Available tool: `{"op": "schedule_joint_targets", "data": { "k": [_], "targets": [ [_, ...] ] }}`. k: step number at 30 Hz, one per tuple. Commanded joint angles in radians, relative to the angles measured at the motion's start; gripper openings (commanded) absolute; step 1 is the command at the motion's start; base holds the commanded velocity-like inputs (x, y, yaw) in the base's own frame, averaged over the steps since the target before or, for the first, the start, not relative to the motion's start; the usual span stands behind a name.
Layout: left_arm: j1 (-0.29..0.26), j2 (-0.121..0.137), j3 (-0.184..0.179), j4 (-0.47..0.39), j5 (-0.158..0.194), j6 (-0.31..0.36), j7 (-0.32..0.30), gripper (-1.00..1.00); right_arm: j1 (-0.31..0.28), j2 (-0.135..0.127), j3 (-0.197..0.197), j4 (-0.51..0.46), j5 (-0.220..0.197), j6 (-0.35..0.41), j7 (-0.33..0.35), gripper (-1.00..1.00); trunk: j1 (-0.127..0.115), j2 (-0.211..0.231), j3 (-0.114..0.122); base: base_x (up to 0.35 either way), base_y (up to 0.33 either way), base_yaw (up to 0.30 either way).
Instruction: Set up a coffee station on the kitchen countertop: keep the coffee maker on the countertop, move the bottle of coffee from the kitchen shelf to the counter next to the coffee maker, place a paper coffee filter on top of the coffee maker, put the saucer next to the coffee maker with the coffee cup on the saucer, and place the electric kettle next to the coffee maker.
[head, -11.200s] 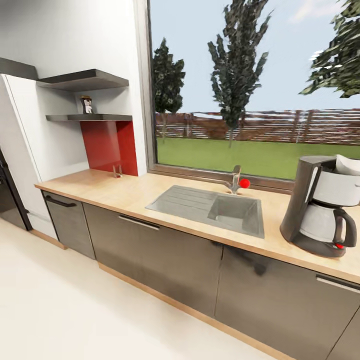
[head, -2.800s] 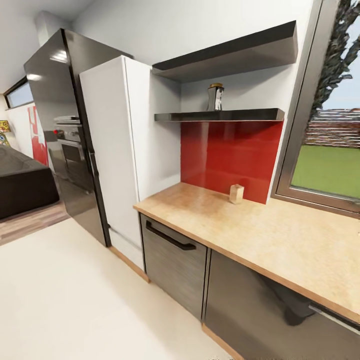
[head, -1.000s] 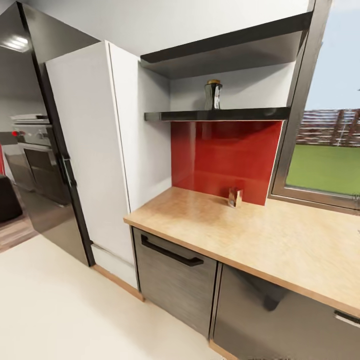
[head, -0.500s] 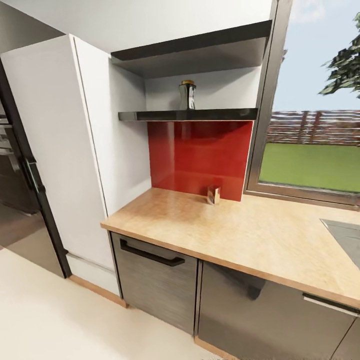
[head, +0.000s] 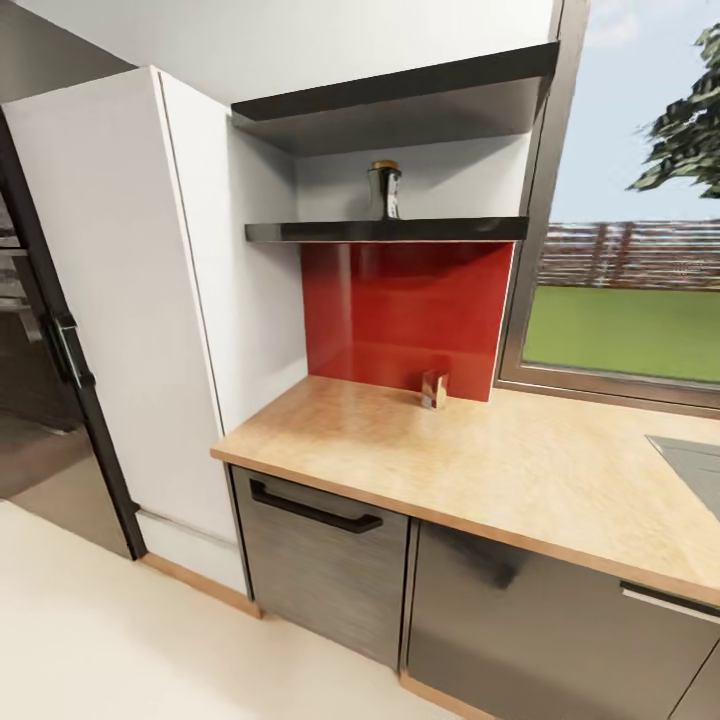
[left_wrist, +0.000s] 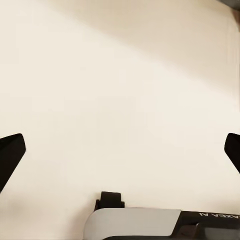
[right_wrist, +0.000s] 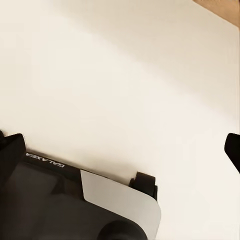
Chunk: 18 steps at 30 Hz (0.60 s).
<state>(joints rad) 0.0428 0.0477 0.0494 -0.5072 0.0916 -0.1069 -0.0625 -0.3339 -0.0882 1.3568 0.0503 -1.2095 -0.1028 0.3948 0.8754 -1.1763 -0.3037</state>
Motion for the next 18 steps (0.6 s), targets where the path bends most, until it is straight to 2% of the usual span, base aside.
{"op": "schedule_joint_targets", "data": {
  "k": [1, 7, 18],
  "targets": [
    [0.0, 0.0, 0.002, -0.001, 0.01, 0.0, -0.007, 1.0, -0.001, 0.001, 0.008, 0.003, -0.008, -0.004, 0.007, 1.0, 0.0, -0.001, -0.001, 0.0, 0.298, -0.071],
    [0.0, 0.0, 0.003, -0.001, 0.01, 0.0, -0.007, 1.0, -0.001, 0.001, 0.008, 0.003, -0.008, -0.004, 0.008, 1.0, 0.0, -0.001, -0.001, 0.0, 0.252, -0.166],
    [0.0, 0.0, 0.003, -0.001, 0.01, -0.001, -0.007, 1.0, -0.001, 0.001, 0.008, 0.003, -0.008, -0.004, 0.009, 1.0, 0.0, -0.001, -0.001, 0.0, 0.027, -0.249]
  ]
}}
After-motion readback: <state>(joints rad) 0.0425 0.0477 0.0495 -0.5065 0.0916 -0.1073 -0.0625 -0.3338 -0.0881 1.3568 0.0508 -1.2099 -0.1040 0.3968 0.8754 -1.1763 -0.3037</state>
